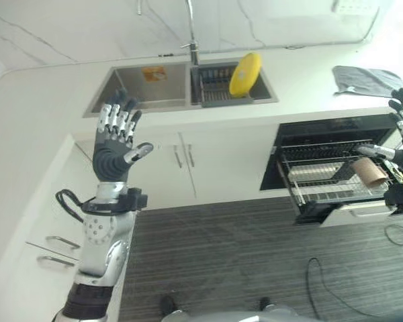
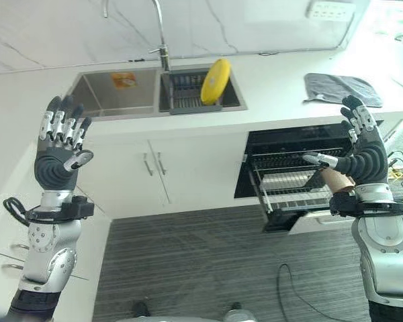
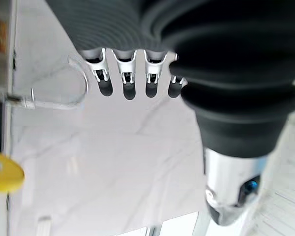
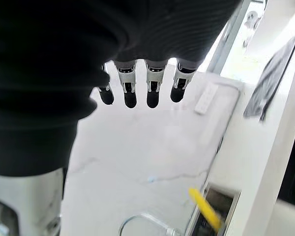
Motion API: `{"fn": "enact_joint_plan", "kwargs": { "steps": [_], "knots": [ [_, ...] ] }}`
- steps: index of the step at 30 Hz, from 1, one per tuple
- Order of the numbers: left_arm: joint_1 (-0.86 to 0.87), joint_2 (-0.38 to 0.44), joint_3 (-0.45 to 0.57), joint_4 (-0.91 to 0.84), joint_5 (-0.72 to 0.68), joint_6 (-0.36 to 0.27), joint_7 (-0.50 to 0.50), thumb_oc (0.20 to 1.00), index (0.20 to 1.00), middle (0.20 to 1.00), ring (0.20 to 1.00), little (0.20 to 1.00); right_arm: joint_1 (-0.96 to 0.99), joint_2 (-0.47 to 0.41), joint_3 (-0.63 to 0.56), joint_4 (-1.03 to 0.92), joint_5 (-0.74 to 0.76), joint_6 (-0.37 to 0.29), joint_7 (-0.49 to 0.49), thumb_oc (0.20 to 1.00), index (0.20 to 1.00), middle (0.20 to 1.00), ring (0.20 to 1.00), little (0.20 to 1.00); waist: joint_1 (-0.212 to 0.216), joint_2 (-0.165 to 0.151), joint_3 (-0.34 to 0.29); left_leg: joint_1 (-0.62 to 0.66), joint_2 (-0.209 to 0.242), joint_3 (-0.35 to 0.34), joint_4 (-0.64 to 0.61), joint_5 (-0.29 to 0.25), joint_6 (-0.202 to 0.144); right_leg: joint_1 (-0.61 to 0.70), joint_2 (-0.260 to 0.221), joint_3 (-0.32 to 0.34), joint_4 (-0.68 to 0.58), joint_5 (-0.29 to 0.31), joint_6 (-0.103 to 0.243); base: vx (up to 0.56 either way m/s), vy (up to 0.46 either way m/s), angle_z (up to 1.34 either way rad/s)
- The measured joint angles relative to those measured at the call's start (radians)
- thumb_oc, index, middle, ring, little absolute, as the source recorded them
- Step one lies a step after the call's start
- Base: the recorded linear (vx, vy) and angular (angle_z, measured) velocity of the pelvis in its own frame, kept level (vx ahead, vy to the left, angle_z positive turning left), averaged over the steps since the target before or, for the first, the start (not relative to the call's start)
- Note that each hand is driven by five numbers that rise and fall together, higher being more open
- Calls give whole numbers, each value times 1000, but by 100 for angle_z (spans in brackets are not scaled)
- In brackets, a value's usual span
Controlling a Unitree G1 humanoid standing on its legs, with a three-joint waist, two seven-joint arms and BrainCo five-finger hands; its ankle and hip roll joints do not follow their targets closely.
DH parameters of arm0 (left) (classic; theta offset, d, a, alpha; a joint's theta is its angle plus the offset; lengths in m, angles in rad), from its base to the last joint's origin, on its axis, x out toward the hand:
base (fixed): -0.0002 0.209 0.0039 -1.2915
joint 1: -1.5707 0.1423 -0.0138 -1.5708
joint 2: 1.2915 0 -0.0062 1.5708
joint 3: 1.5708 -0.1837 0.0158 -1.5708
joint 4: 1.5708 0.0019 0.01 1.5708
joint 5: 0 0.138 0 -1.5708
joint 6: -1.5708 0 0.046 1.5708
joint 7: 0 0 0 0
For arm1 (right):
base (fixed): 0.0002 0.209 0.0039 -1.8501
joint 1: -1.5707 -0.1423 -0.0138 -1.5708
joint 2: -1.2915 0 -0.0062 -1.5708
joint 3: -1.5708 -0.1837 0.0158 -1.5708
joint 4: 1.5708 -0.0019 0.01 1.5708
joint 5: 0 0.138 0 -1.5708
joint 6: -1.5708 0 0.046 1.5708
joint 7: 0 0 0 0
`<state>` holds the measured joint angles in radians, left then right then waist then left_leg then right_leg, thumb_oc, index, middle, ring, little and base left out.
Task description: Place the dishes in the dishwasher.
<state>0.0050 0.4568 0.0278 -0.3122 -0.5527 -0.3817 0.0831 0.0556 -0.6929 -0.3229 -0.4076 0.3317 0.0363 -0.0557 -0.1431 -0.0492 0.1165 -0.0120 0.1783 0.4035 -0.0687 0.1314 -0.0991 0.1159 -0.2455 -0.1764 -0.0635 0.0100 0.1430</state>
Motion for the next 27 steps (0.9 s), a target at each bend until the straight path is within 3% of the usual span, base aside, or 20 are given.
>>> {"fn": "enact_joint_plan", "kwargs": {
  "steps": [4, 5, 6, 7, 8, 9, 10, 11, 12, 13, 14, 16, 18, 19, 20, 21, 22, 24, 25, 27],
  "knots": [
    [-23, 12, 6, -10, 2, -13, -26, 1000, 1000, 1000, 1000, 1000, 24, 48, -33, -60, 5, -3, -21, 1000, 1000, 1000, 1000, 1000, 15, -10, 10, 61, -77, -5, -13, -43, 59, -22, -76, 0, 180, 58, 59, 301, 401, 26],
    [-54, 12, -11, -6, 5, -11, -32, 1000, 1000, 1000, 1000, 1000, 38, 59, -53, -65, 6, -6, -29, 1000, 1000, 1000, 1000, 1000, 17, 0, 28, 61, -77, -17, 6, -65, 72, -70, -89, 17, 300, 80, 95, 276, 321, 51],
    [-75, 11, -29, -7, 7, -5, -40, 1000, 1000, 1000, 1000, 1000, 57, 73, -52, -66, 7, -5, -38, 1000, 1000, 1000, 1000, 1000, 11, 11, 37, 68, -81, -38, 13, -80, 87, -133, -99, 52, 438, 133, 123, 284, 313, 51],
    [-95, 11, -30, -26, 16, 9, -46, 1000, 1000, 1000, 1000, 1000, 80, 99, -50, -74, 12, -7, -40, 1000, 1000, 1000, 1000, 1000, 11, 20, 46, 80, -100, -44, 26, -116, 117, -232, -106, 145, 602, 263, 135, 374, 367, 40],
    [-105, 12, -29, -31, 18, 10, -45, 1000, 1000, 1000, 1000, 1000, 84, 117, -48, -72, 14, -7, -39, 1000, 1000, 1000, 1000, 1000, 13, 23, 51, 89, -108, -50, 26, -133, 140, -281, -105, 163, 682, 235, 148, 416, 338, 23],
    [-118, 13, -32, -32, 25, 20, -43, 1000, 1000, 1000, 1000, 1000, 87, 126, -47, -71, 16, -7, -39, 1000, 1000, 1000, 1000, 1000, 15, 18, 49, 91, -116, -60, 34, -162, 155, -317, -70, 145, 740, 174, 106, 430, 288, 23],
    [-126, 11, -42, -33, 35, 40, -41, 1000, 1000, 1000, 1000, 1000, 87, 131, -48, -75, 16, -8, -38, 1000, 1000, 1000, 1000, 1000, 20, 27, 57, 92, -118, -73, 69, -197, 157, -316, -57, 127, 763, 259, 61, 344, 133, 3],
    [-107, 11, -47, -46, 56, 64, -39, 1000, 1000, 1000, 1000, 1000, 84, 140, -41, -70, 15, -10, -37, 1000, 1000, 1000, 1000, 1000, 26, 50, 69, 140, -116, -64, 55, -208, 159, -374, -41, 145, 859, 301, 76, 357, 64, -2],
    [-100, 8, -23, -46, 64, 80, -35, 1000, 1000, 1000, 1000, 1000, 90, 147, -37, -66, 12, -9, -33, 1000, 1000, 1000, 1000, 1000, 21, 58, 70, 169, -116, -60, 29, -213, 162, -429, 19, 107, 925, 72, 78, 336, 10, 10],
    [-101, 15, -9, -47, 69, 95, -20, 1000, 1000, 1000, 1000, 1000, 94, 136, -40, -65, 11, -7, -34, 1000, 1000, 1000, 1000, 1000, 5, 45, 65, 187, -129, -69, 0, -212, 159, -418, 78, 32, 787, -28, 52, 388, -54, 32],
    [-100, 16, -4, -46, 78, 110, -6, 1000, 1000, 1000, 1000, 1000, 94, 130, -40, -62, 10, -6, -33, 1000, 1000, 1000, 1000, 1000, 8, 16, 58, 201, -146, -72, -4, -220, 149, -406, 119, -54, 614, -70, -8, 335, -125, 44],
    [-101, 11, -9, -39, 119, 134, 15, 1000, 1000, 1000, 1000, 1000, 49, 100, -34, -47, 11, -1, -30, 1000, 1000, 1000, 1000, 1000, 7, -5, 47, 211, -155, -80, -1, -245, 127, -401, 128, -168, 360, -50, -75, 299, -208, 27],
    [-98, 9, -29, -18, 183, 154, 36, 1000, 1000, 1000, 1000, 1000, 21, 68, -38, -12, 11, -1, -33, 1000, 1000, 1000, 1000, 1000, 7, 3, 49, 259, -135, -103, 7, -267, 90, -390, 123, -107, 131, 55, -96, 197, -228, 32],
    [-92, 10, -30, -19, 195, 158, 37, 1000, 1000, 1000, 1000, 1000, 30, 69, -35, -17, 11, -1, -38, 1000, 1000, 1000, 1000, 1000, 9, -5, 44, 296, -126, -108, 21, -293, 49, -366, 116, -93, 82, 119, -144, 187, -269, 35],
    [-82, 21, -29, -20, 226, 157, 46, 1000, 1000, 1000, 1000, 1000, 48, 74, -19, -19, 11, -1, -47, 1000, 1000, 1000, 1000, 1000, 11, -40, 22, 341, -139, -119, 54, -333, -8, -336, 95, -76, 97, 244, -162, 160, -289, -4],
    [-58, 1, -31, -19, 240, 154, 55, 1000, 1000, 1000, 1000, 1000, 37, 93, 7, -9, 8, -1, -56, 1000, 1000, 1000, 1000, 1000, 32, -9, 19, 310, -97, -100, 156, -355, -34, -329, 122, -55, 116, 224, -157, 164, -326, -11],
    [-60, 23, -37, -28, 264, 155, 62, 1000, 1000, 1000, 1000, 1000, 30, 106, 34, -6, 2, 0, -63, 1000, 1000, 1000, 1000, 1000, 24, -18, 26, 226, -97, -115, 189, -388, -18, -330, 115, -57, 84, 228, -155, 160, -364, -28],
    [-76, 31, -29, -30, 280, 159, 73, 1000, 1000, 1000, 1000, 1000, -19, 96, 53, 26, 0, 16, -61, 1000, 1000, 1000, 1000, 1000, 34, 31, 50, 227, -67, -108, 61, -337, -19, -322, 179, -49, 69, 215, -156, 191, -435, -45],
    [-100, 28, -27, -32, 290, 160, 81, 1000, 1000, 1000, 1000, 1000, 19, 91, 43, 5, -4, 21, -64, 1000, 1000, 1000, 1000, 1000, 9, 55, 54, 289, -13, -83, 55, -313, -46, -259, 229, -69, 66, 163, -146, 208, -483, -45],
    [-102, 28, -27, -41, 290, 157, 91, 1000, 1000, 1000, 1000, 1000, 7, 74, 36, 6, -7, 19, -64, 1000, 1000, 1000, 1000, 1000, 5, 71, 55, 321, 24, -44, 54, -309, -50, -254, 222, -193, 91, 110, -157, 185, -456, -33]
  ]
}}
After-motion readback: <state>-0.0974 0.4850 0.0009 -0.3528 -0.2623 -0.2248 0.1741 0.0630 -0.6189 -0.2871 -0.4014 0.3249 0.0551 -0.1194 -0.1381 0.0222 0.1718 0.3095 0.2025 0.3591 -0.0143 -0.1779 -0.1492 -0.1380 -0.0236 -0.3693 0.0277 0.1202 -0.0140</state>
